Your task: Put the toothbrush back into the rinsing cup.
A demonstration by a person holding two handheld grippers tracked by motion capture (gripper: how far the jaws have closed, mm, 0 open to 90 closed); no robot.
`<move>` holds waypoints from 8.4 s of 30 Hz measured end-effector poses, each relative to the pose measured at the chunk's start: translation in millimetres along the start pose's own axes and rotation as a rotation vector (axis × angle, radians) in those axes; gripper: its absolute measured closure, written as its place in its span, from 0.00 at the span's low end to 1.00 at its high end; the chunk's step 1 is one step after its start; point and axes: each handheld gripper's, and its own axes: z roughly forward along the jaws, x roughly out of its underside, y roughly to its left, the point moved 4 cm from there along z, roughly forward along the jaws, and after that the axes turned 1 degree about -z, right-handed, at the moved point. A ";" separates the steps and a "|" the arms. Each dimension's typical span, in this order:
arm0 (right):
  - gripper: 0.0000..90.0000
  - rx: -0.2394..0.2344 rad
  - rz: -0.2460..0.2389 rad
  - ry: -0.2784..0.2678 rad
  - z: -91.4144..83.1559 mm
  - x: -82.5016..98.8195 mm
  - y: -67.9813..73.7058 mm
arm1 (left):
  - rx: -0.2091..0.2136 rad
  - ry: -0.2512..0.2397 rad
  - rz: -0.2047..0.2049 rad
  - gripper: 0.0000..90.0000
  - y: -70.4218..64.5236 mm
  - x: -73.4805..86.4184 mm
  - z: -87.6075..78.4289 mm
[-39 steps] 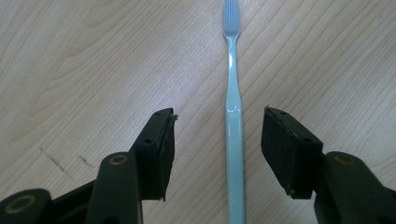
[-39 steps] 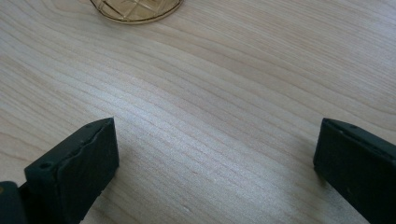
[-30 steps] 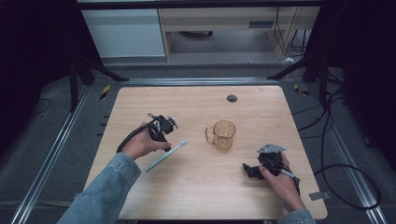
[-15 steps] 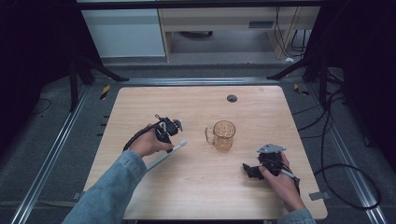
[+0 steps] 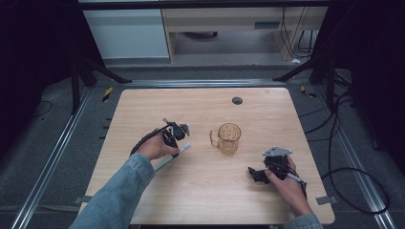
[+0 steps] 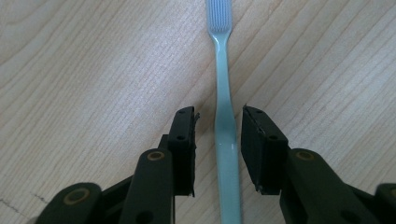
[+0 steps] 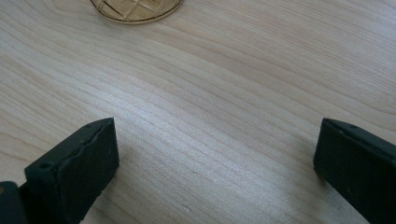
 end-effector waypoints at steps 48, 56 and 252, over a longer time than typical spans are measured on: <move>0.00 0.000 0.000 0.000 0.0 0.0 0.0 | 0.041 -0.012 -0.023 0.87 2.7 1.9 1.6; 0.00 0.000 -0.002 0.000 0.0 0.0 -0.1 | 0.023 -0.061 -0.026 0.87 2.7 -1.3 -10.3; 0.00 -0.035 -0.038 0.000 -0.3 0.2 3.2 | -0.107 -1.428 -0.261 0.87 -66.3 -64.3 -53.0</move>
